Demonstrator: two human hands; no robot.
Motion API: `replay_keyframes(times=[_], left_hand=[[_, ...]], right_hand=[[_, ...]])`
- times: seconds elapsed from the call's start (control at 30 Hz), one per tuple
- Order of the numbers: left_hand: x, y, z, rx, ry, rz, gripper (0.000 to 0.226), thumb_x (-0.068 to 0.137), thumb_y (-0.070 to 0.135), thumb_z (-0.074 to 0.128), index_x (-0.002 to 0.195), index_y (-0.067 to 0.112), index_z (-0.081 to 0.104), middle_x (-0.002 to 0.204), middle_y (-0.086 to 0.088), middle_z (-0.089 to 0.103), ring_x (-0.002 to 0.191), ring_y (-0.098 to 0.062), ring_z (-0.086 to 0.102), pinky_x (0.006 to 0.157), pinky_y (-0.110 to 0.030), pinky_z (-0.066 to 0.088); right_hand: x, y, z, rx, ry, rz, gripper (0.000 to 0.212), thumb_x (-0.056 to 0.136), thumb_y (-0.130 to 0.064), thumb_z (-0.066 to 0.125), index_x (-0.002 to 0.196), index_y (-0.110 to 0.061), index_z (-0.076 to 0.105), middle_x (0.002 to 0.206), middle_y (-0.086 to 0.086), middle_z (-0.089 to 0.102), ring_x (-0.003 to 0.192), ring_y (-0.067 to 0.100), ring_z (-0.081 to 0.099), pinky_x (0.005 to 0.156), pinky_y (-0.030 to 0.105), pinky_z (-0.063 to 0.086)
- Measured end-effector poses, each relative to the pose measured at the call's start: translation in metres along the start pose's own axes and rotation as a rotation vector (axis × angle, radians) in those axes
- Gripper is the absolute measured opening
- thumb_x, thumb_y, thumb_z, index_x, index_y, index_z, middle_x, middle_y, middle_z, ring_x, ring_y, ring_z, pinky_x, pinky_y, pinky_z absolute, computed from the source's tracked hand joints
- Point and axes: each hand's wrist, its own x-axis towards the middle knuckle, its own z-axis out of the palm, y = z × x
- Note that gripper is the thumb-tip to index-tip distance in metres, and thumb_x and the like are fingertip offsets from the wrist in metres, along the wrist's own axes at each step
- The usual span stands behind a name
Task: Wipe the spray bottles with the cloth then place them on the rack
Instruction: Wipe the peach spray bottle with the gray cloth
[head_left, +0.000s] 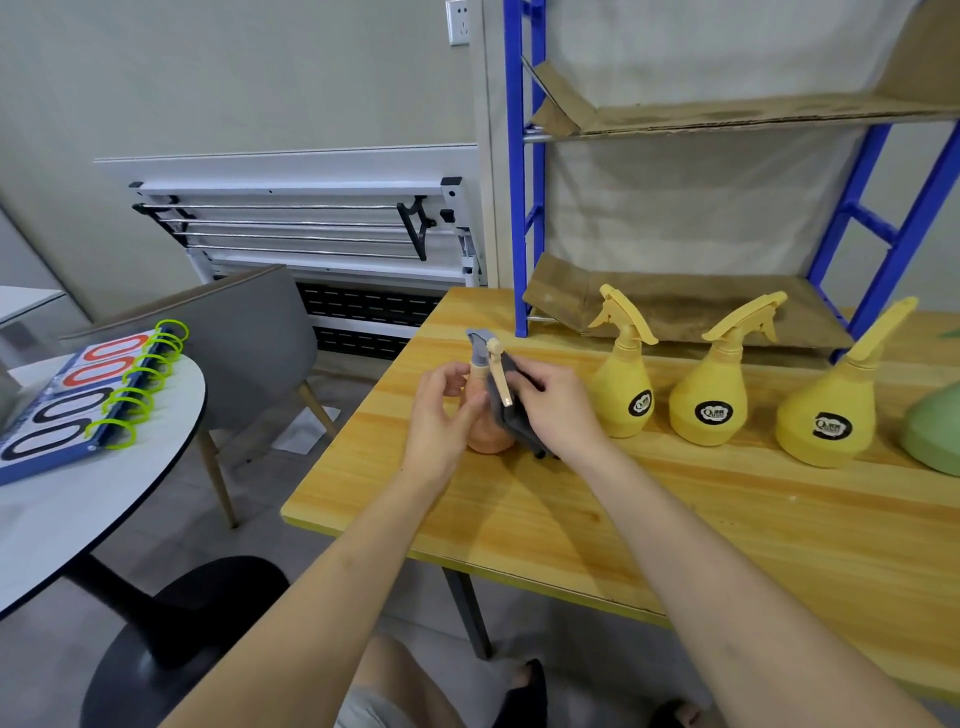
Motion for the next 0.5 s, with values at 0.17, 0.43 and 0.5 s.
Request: replay_keyframes(times=[0.17,0.43,0.5], left_hand=[[-0.001,-0.001,-0.005,-0.051,-0.028,-0.037,0.029,0.098,0.021,0.065,0.125,0.030,0.060,0.124,0.012,0.060,0.113,0.001,0.058,0.095,-0.021,0.048],[-0.001,0.000,-0.015,-0.118,-0.113,-0.065,0.026,0.099,0.019,0.064,0.123,0.028,0.061,0.121,0.011,0.068,0.117,-0.007,0.061,0.100,-0.033,0.051],[0.000,-0.001,-0.014,-0.047,-0.100,-0.040,0.023,0.101,0.026,0.062,0.123,0.031,0.061,0.121,0.011,0.064,0.117,-0.011,0.058,0.099,-0.035,0.049]], right_hand=[[-0.011,0.036,-0.003,-0.192,-0.005,0.084,0.026,0.101,-0.020,0.056,0.108,-0.034,0.078,0.089,-0.009,0.076,0.086,0.017,0.068,0.076,0.034,0.052],[-0.004,0.002,-0.004,-0.058,-0.004,0.002,0.026,0.100,-0.020,0.058,0.113,-0.032,0.077,0.099,-0.018,0.076,0.098,0.007,0.068,0.087,0.029,0.054],[-0.002,-0.008,-0.002,-0.020,-0.001,-0.022,0.026,0.101,-0.020,0.056,0.113,-0.032,0.076,0.100,-0.017,0.076,0.098,0.005,0.068,0.087,0.027,0.053]])
